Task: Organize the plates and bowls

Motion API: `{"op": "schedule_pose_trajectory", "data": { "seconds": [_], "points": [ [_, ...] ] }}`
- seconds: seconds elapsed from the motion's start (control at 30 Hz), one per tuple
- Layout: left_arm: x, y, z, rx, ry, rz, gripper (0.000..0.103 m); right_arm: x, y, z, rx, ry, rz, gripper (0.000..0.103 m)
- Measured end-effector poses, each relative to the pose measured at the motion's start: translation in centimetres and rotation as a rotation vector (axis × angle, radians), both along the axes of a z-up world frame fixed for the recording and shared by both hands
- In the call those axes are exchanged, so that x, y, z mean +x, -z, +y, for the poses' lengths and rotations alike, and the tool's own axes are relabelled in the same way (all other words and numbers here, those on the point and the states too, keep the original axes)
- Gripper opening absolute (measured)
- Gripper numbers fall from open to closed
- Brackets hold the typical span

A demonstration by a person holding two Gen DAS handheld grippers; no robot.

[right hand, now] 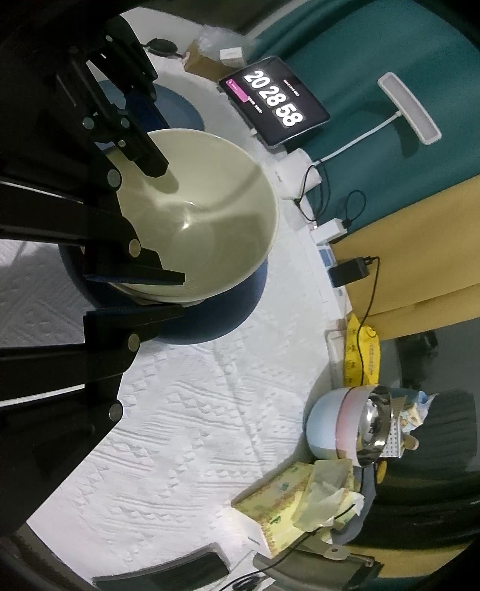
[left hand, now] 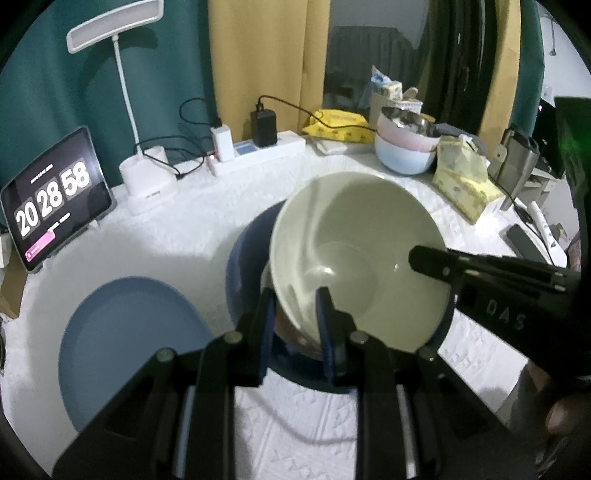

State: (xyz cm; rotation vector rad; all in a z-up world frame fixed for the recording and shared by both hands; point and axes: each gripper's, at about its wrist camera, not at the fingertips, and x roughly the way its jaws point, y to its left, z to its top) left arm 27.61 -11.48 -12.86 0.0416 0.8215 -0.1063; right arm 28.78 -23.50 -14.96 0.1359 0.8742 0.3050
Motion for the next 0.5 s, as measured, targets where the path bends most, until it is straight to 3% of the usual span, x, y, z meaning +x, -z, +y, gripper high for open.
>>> {"op": "schedule_pose_trajectory", "data": {
  "seconds": [0.33, 0.5],
  "points": [
    [0.55, 0.94, 0.50, -0.003, -0.003, 0.039, 0.024, 0.98, 0.80, 0.26, 0.012, -0.011, 0.065, 0.015],
    [0.53, 0.84, 0.74, -0.006, 0.003, 0.036, 0.026, 0.94, 0.00, 0.17, 0.025, -0.019, 0.043, 0.016]
  ]
}}
